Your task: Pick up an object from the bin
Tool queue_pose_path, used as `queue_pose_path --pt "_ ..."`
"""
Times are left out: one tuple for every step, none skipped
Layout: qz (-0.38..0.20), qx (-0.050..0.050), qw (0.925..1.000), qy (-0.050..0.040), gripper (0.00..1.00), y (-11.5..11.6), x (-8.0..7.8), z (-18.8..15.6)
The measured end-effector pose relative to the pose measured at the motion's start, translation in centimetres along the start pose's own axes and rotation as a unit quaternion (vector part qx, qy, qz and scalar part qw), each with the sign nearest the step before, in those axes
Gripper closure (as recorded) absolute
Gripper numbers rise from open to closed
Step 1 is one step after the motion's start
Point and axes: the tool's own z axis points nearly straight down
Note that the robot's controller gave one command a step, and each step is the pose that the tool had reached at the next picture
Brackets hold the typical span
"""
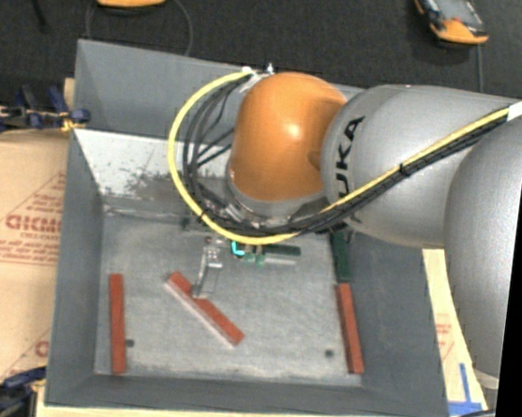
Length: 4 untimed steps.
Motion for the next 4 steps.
queue_pose_path --pt "-0.093 0.001 0.9957 -0.0005 0.00 -0.8 2.3 12.6" --pt "-0.091 0.000 0.9959 -0.0039 1.00 -0.7 2.1 12.1" --pt "-0.085 0.001 0.9963 -0.0079 1.00 -3.8 4.0 -4.1" --pt "-0.085 0.000 0.9964 -0.0040 0.00 -3.7 4.2 -3.6"
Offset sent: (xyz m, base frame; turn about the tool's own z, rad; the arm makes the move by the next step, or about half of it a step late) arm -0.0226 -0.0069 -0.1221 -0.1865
